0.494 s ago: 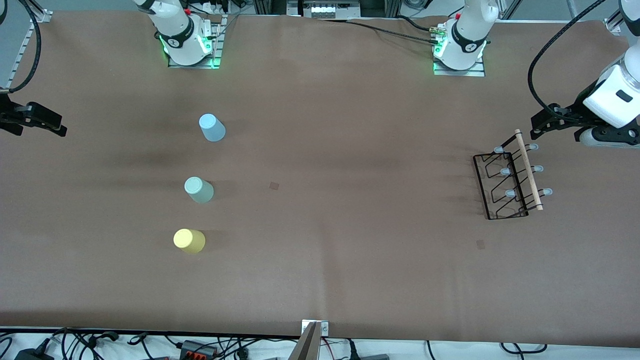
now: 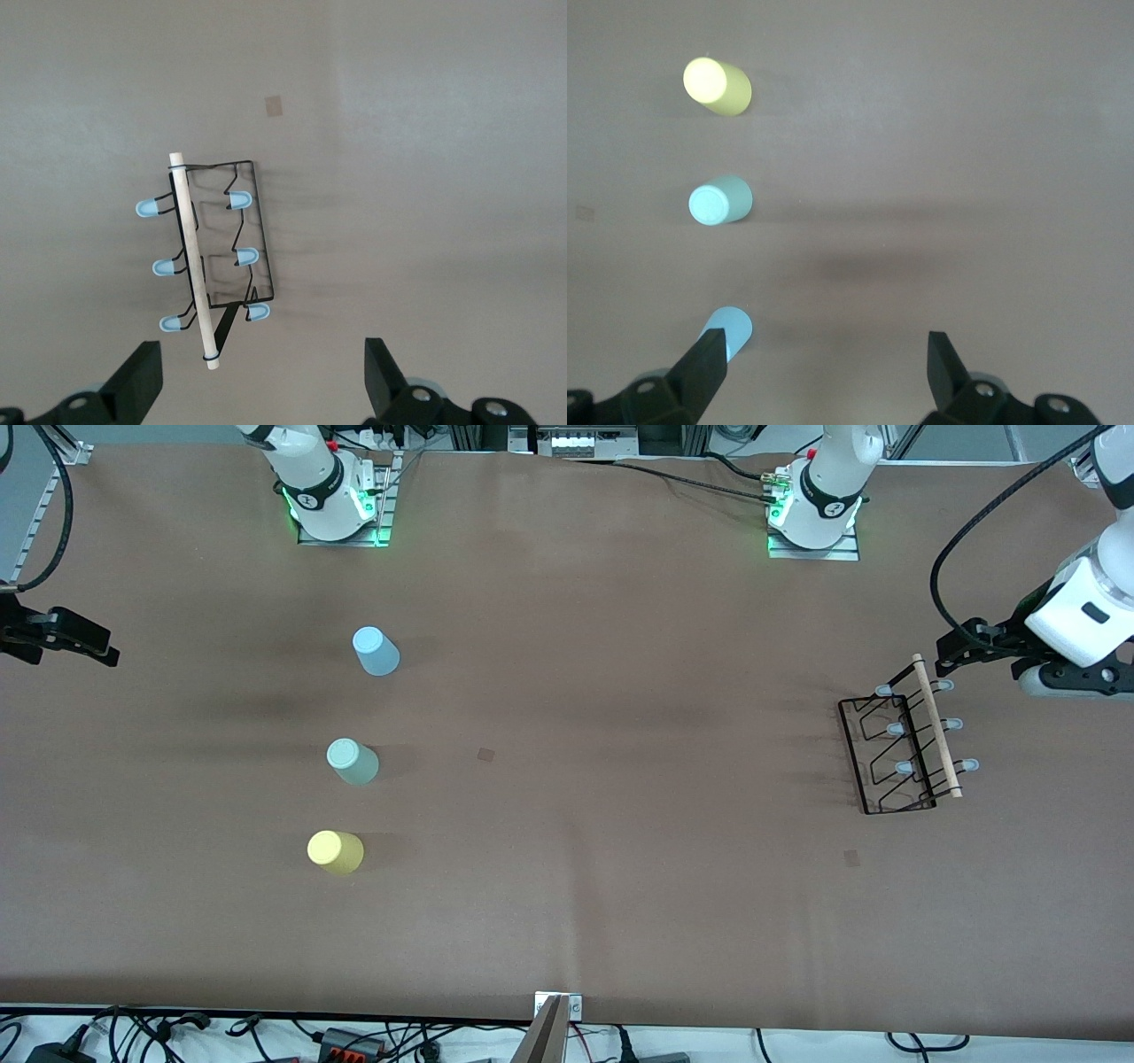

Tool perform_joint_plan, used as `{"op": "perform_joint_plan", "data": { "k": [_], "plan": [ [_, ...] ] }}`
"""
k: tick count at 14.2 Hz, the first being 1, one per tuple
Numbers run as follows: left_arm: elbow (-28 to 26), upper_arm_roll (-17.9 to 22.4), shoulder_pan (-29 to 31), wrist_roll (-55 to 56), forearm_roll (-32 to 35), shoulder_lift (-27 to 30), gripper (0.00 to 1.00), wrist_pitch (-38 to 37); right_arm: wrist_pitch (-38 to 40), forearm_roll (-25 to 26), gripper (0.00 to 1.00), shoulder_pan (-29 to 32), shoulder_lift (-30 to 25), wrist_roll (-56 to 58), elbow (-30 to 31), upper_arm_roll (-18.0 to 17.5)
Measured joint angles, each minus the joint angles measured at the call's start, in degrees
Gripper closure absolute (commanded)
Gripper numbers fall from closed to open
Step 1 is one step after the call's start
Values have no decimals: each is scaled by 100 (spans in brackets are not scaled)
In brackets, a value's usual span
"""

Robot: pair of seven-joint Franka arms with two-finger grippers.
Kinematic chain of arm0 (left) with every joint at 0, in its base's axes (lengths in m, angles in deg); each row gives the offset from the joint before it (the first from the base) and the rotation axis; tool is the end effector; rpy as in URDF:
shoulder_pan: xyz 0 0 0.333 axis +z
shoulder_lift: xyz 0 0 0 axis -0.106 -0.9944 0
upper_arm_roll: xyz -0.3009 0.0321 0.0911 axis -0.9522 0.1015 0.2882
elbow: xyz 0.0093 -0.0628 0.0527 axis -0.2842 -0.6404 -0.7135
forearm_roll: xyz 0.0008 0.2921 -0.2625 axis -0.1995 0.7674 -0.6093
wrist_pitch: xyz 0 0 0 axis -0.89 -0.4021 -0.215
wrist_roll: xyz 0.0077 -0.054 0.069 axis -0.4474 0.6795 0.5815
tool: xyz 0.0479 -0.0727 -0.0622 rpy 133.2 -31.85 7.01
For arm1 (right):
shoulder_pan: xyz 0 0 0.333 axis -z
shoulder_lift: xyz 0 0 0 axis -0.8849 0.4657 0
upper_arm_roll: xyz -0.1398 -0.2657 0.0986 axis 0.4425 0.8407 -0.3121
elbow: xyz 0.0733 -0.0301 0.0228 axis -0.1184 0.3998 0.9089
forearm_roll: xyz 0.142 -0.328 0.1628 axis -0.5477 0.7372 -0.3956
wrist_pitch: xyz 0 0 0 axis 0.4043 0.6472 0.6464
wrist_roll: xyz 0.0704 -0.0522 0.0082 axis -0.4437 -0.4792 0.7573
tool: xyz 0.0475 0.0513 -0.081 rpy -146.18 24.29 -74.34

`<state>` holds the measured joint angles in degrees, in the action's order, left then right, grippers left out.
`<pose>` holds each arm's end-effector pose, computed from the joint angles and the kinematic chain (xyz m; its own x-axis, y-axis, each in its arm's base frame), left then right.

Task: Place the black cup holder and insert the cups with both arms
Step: 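Move the right gripper toward the teal cup while the left gripper approaches the rack, then grasp the teal cup with the right gripper while the left gripper grasps the rack handle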

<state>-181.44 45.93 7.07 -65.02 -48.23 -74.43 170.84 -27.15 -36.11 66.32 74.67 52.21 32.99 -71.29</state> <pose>0.5643 -0.0118 0.5658 0.9990 -0.0245 -0.0386 -0.0246 -0.9997 -0.0022 0.5679 -0.0596 0.5766 0.9986 -0.0151 -0.0508 -0.0145 -0.9998 0.0133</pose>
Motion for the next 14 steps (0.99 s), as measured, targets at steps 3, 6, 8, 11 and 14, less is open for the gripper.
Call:
{"op": "perform_joint_plan", "data": {
  "k": [3,6,8,11,14],
  "plan": [
    [2,6,1,0,0,-22,0,-8,-117,-2,0,2,127,51,294,-15],
    [1,38,64,0,0,-88,0,-19,-1187,-13,0,-11,297,110,1076,-308],
    [9,67,208,-36,0,-364,0,-27,-2663,-15,0,-49,429,101,1997,-603],
    [183,79,494,-147,-1,-940,0,33,-4476,-14,0,-103,756,3,3080,-856],
    [125,81,616,-176,-1,-1170,1,310,-5081,-14,0,-209,1067,-447,3222,-945]
  ]
}}
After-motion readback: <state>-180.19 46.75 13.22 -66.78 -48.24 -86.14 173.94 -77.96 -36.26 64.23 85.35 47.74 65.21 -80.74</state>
